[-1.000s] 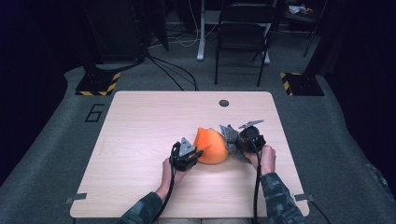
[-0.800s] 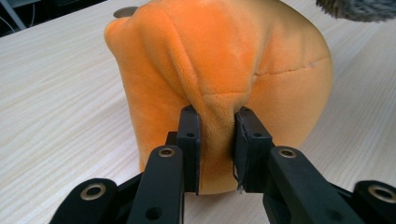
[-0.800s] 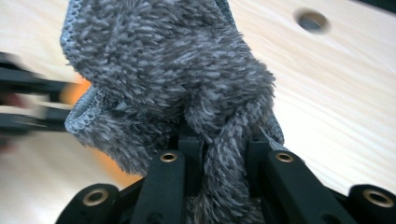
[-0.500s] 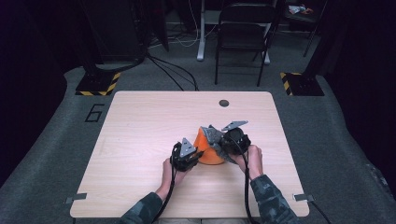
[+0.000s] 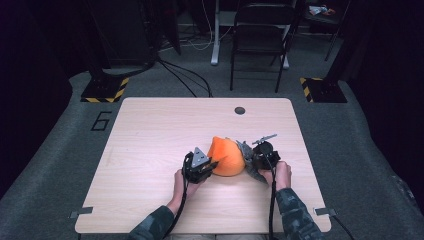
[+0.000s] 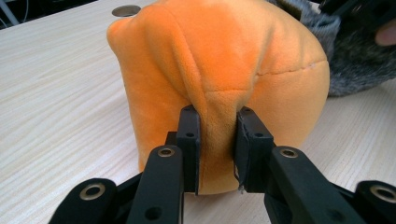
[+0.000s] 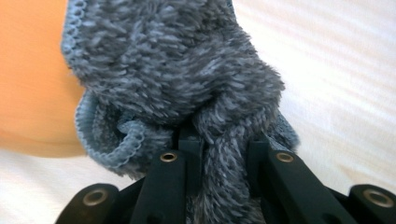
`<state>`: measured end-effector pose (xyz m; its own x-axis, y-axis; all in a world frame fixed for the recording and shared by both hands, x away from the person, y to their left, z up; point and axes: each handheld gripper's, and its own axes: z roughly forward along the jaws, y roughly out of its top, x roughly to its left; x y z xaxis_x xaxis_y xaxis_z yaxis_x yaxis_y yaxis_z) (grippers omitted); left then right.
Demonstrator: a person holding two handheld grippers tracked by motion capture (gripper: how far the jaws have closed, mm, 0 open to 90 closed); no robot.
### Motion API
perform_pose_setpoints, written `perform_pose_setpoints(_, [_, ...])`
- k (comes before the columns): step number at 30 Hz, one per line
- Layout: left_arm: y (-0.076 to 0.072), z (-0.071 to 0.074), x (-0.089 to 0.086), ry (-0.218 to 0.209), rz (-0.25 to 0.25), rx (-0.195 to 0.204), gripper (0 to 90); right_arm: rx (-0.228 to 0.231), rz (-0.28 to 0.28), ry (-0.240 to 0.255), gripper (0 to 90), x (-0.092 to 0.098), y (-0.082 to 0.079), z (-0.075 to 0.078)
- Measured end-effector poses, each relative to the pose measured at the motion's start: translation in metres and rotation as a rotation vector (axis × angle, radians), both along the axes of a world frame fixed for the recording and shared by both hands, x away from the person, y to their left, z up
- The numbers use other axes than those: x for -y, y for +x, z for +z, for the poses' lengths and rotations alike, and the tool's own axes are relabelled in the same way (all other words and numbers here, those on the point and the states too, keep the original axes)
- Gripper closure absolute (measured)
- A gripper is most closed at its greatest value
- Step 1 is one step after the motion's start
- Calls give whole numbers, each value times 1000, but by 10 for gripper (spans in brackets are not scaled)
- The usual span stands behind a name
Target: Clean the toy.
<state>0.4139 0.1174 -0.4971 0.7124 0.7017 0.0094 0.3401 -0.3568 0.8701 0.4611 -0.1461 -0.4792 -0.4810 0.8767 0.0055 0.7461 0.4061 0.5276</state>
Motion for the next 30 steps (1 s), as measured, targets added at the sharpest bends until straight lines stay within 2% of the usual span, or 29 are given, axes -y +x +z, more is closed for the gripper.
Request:
perform_pose_setpoints(3, [0,0,0,-7,3,-2,737,-15,-16,-11,755,4,3,-5])
perform_pose_setpoints(5, [1,0,-2,-2,3,-2,735,20,-28,-4,756,9,2,4])
perform_pose_setpoints(7, [2,0,-3,-11,6,-9,733,59,-26,26,756,9,-1,19])
perform_pose_setpoints(8, [2,0,-3,-11,6,-9,731,59,-26,26,756,9,-1,19])
perform_pose_setpoints(12, [2,-1,-3,-11,10,-3,730,127,25,102,756,1,-11,49])
perform_pose_setpoints(13, [2,-1,-3,-13,6,-7,729,135,50,126,755,-3,-13,53])
perform_pose_setpoints(14, [2,0,-3,-13,6,-7,726,119,94,162,755,-13,-16,55])
perform_pose_setpoints(16, [2,-1,-3,-10,7,-9,716,103,126,125,756,-25,-16,50])
perform_pose_setpoints(18, [3,0,-4,-10,10,-8,685,126,119,83,756,-32,-16,44])
perform_pose_setpoints(20, [2,0,-4,-9,13,-5,608,130,118,90,756,-31,-14,44])
perform_pose_setpoints(21, [2,1,-4,-12,15,-8,608,130,118,90,756,-31,-14,44])
perform_pose_setpoints(22, [1,2,-5,-15,21,-16,517,129,115,89,756,-30,-13,44])
perform_pose_setpoints(23, [0,3,-5,-9,21,-21,477,129,115,89,756,-30,-13,44])
perform_pose_setpoints(25, [-6,5,-3,19,21,-3,443,135,111,86,756,-30,-13,43])
perform_pose_setpoints(27, [-11,7,0,27,10,15,404,136,95,92,756,-30,-12,43])
perform_pose_setpoints(29, [-15,7,6,59,3,41,373,134,97,93,756,-29,-11,42])
perform_pose_setpoints(30, [-15,6,9,60,5,42,373,134,97,93,756,-29,-11,42])
